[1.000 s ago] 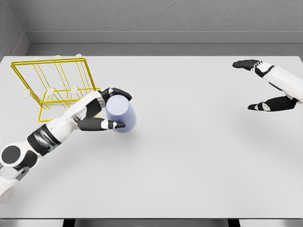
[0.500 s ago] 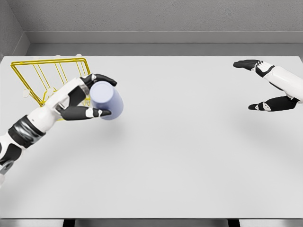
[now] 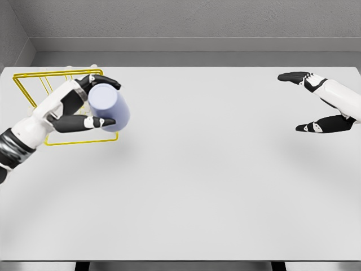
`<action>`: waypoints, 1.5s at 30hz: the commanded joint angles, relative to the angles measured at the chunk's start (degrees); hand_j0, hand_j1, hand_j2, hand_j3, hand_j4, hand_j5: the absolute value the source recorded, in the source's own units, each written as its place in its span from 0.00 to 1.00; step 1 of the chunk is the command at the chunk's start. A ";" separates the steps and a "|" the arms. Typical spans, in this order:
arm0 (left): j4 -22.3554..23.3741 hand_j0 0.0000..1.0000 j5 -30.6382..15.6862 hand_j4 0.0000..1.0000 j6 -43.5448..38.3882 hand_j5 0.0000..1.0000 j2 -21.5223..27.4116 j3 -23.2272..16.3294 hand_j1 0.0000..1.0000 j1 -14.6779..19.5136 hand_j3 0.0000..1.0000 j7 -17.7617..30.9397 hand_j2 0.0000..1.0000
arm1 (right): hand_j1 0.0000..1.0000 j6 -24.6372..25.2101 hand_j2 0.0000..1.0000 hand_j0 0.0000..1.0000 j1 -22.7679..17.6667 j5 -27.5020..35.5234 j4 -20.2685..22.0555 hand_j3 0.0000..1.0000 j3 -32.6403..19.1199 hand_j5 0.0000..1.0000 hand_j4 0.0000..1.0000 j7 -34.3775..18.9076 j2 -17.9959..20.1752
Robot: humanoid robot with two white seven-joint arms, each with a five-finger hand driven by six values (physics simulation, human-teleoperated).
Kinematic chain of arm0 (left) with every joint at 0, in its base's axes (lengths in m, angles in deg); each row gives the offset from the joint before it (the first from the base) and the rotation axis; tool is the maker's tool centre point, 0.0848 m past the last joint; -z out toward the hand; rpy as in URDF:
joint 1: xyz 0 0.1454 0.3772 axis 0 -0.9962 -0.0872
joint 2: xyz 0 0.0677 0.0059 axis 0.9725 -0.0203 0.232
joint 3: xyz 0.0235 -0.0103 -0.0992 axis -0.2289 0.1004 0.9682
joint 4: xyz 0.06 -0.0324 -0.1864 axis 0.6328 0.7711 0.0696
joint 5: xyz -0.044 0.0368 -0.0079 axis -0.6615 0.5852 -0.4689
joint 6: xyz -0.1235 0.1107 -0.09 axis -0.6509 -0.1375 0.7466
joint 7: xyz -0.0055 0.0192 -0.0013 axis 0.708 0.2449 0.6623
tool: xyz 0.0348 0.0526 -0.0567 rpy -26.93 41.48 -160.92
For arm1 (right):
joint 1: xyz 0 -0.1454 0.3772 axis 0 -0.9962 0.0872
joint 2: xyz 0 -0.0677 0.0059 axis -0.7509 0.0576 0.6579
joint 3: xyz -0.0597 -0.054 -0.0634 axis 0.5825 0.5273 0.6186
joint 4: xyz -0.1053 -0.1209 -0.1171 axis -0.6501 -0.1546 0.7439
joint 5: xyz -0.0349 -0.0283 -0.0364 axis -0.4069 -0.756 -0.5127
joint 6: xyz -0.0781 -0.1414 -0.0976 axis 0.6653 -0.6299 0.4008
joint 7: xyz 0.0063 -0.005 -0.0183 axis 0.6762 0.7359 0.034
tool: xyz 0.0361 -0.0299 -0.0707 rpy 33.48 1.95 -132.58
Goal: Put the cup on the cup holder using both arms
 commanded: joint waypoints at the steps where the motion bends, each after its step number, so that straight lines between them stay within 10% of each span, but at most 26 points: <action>1: 0.20 0.68 -0.52 0.68 -0.02 0.68 0.22 0.55 0.68 0.00 0.68 -0.01 0.68 | 1.00 0.17 1.00 1.00 0.00 0.46 0.06 1.00 0.08 1.00 1.00 0.03 0.05; 31: 6.44 0.69 -1.75 0.69 -0.19 0.69 -0.22 2.93 0.69 1.23 0.69 -0.01 0.69 | 1.00 0.17 1.00 1.00 -0.18 0.54 -0.29 1.00 -0.18 1.00 1.00 0.03 0.05; 37: 6.44 0.98 -1.14 0.98 -0.46 0.98 -0.14 2.75 0.98 1.23 0.98 0.07 0.98 | 1.00 0.17 1.00 1.00 -0.18 0.46 -0.29 1.00 -0.18 1.00 1.00 0.03 0.05; 45: 6.35 1.00 -1.14 1.00 -0.28 1.00 0.04 2.93 1.00 1.93 1.00 0.07 1.00 | 1.00 0.17 1.00 1.00 -0.18 0.54 -0.29 1.00 -0.18 1.00 1.00 0.03 0.05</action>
